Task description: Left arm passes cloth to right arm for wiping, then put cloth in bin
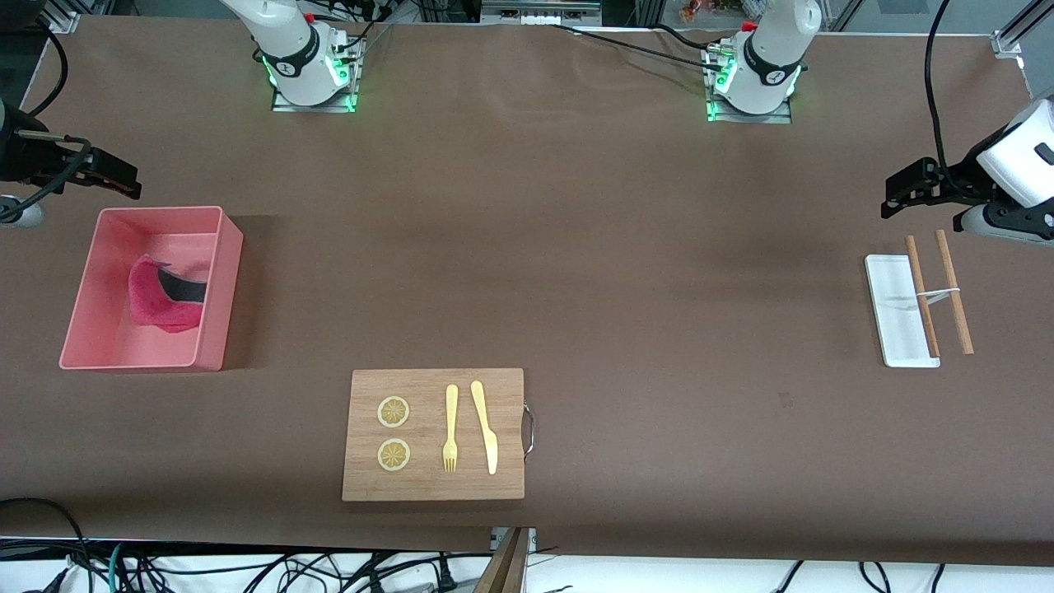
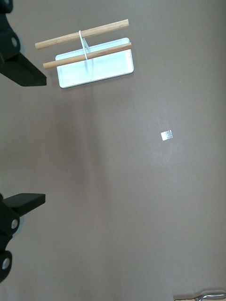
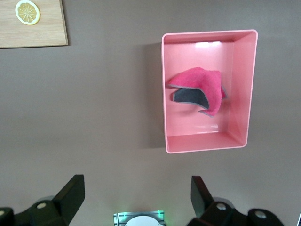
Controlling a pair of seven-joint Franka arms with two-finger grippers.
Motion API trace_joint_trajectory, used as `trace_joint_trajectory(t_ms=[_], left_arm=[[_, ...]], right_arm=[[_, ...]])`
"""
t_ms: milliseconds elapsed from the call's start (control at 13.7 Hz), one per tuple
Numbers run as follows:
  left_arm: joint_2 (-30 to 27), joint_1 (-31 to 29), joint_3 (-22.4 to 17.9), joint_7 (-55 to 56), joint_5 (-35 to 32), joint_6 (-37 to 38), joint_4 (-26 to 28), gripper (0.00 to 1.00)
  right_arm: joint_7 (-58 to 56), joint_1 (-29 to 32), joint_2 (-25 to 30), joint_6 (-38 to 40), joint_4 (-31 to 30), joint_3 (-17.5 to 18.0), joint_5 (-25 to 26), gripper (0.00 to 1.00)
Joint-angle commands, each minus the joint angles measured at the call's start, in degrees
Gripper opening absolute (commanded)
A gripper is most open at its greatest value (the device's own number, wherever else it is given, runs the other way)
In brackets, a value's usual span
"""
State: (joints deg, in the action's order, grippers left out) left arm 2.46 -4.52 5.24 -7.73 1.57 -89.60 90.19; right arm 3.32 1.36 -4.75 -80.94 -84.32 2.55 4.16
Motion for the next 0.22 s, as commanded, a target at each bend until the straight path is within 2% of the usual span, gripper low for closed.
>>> trace_joint_trajectory(t_ms=[0,146], left_arm=[[-1.1,-0.7,0.3,-0.3,1.4,0.3,0.9,1.0],[-1.1,-0.7,0.3,-0.3,1.4,0.3,0.9,1.0]], right_arm=[[1.1,0.5,0.2,1.5,0.7,0.5,0.1,1.0],[1.1,0.5,0.0,1.1,0.7,0.5,0.1,1.0]])
